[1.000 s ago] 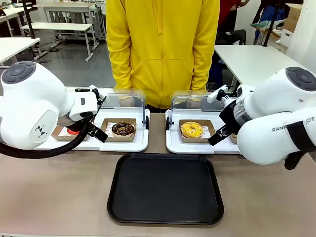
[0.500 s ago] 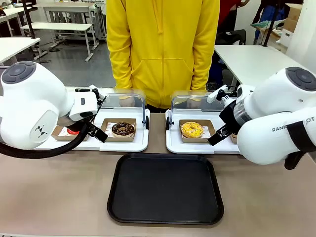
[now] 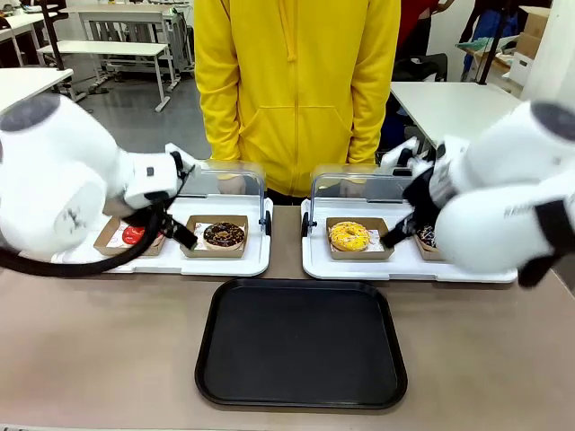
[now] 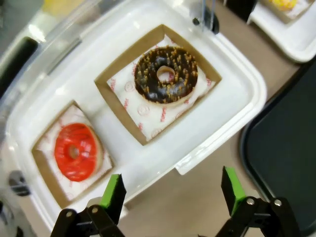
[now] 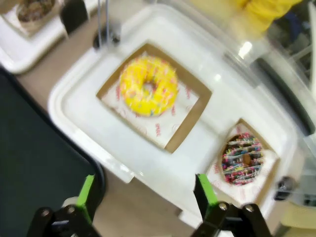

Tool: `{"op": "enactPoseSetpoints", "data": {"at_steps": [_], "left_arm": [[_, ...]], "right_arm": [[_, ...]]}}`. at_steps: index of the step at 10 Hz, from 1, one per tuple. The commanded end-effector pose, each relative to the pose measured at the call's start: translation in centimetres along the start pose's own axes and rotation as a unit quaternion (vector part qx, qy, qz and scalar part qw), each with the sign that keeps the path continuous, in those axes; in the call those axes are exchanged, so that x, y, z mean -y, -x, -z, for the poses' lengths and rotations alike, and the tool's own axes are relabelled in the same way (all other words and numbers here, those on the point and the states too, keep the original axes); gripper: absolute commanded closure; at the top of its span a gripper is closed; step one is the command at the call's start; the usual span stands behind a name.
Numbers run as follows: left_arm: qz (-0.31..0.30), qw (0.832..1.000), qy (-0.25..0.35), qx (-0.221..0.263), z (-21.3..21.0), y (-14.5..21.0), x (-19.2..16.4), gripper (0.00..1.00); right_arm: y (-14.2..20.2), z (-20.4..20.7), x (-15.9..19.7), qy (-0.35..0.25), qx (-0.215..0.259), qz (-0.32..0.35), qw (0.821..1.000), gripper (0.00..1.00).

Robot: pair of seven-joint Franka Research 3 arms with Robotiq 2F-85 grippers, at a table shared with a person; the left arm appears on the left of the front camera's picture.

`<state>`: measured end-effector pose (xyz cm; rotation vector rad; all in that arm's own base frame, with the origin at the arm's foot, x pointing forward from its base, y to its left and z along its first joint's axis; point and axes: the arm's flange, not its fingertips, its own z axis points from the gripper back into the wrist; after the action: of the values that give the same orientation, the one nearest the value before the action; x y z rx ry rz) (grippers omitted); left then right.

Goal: Move the first donut from the left to the tray.
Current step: Pick up the Paper togo box containing the Donut indicated by the person and place it on the Handle tray.

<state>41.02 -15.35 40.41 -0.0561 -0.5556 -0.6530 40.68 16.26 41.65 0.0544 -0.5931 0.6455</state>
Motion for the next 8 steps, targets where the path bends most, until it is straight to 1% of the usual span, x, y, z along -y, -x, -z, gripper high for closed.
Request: {"op": "enactPoseSetpoints", "data": {"at_steps": [1,2,3,4,5,6,7,8], "left_arm": [[0.009,0.999,0.038,0.016,-6.9,-2.8,-5.2,0.00],[0.029,0.996,0.079,0.021,-9.5,-3.3,-7.6,0.00],[0.041,0.992,0.116,0.024,-11.6,-2.7,-10.9,0.00],[0.069,0.985,0.151,0.038,-12.8,-1.5,-13.9,0.00],[0.087,0.975,0.192,0.073,-13.5,0.5,-16.8,0.00],[0.096,0.965,0.219,0.112,-14.0,2.8,-19.6,0.00],[0.111,0.954,0.233,0.152,-13.8,5.0,-22.6,0.00],[0.105,0.944,0.246,0.191,-13.6,7.7,-24.9,0.00]], "right_arm": [[-4.4,-7.3,5.8,-0.059,0.027,-0.006,0.998,0.00],[-4.9,-9.6,8.7,-0.073,0.034,-0.003,0.997,0.00],[-4.2,-11.5,12.3,-0.107,0.054,-0.001,0.993,0.00],[-2.8,-13.0,15.9,-0.135,0.071,-0.018,0.988,0.00],[-0.5,-13.8,19.3,-0.157,0.092,-0.035,0.983,0.00],[2.0,-14.2,22.1,-0.182,0.116,-0.067,0.974,0.00],[4.8,-14.3,25.1,-0.199,0.149,-0.080,0.965,0.00],[6.8,-13.8,26.5,-0.218,0.185,-0.079,0.955,0.00]]}}
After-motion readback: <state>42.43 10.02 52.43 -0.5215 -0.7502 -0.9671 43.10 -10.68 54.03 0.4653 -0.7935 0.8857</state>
